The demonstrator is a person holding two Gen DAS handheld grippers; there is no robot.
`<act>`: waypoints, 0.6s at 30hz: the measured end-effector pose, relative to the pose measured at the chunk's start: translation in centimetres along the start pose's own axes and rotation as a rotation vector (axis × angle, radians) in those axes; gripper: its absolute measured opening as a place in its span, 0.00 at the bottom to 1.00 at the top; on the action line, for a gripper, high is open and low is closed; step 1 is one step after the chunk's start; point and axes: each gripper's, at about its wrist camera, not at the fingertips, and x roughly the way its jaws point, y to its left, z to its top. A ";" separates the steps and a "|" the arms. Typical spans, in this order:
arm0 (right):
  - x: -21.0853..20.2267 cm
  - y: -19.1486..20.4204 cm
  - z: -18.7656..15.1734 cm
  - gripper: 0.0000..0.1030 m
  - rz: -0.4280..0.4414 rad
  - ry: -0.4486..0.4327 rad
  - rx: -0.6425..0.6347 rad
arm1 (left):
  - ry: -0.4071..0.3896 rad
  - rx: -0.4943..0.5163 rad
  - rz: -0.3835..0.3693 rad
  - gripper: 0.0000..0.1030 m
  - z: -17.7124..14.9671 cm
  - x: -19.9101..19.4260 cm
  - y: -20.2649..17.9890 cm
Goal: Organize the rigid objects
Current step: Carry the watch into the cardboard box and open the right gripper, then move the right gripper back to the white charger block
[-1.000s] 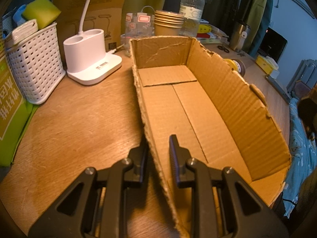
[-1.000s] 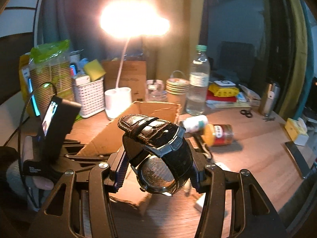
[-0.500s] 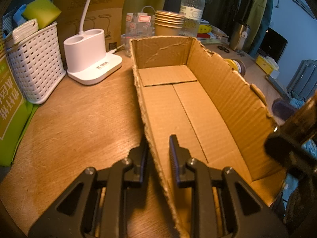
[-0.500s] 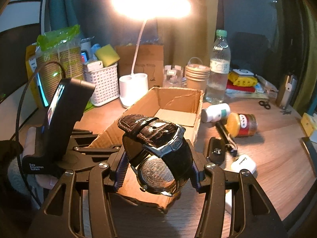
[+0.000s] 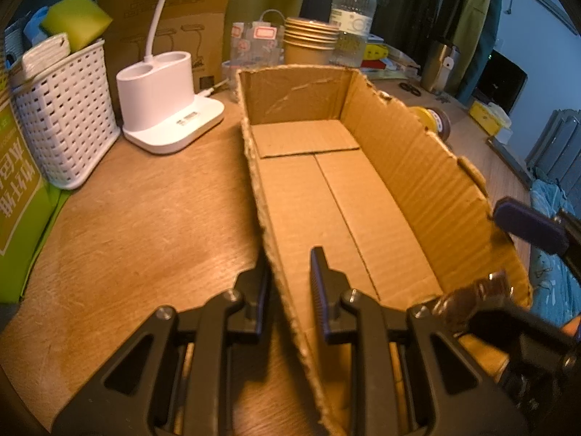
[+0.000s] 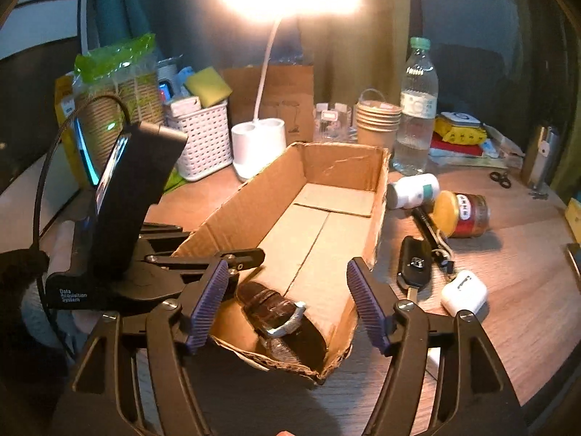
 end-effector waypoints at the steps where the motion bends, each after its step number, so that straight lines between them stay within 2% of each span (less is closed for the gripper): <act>1: -0.2 -0.1 0.0 0.69 -0.003 -0.005 0.004 | 0.000 -0.001 -0.001 0.22 0.0 0.0 0.0; 18: -2.6 -3.8 0.0 0.69 -0.085 -0.068 0.066 | 0.000 -0.001 -0.001 0.22 0.0 0.0 0.0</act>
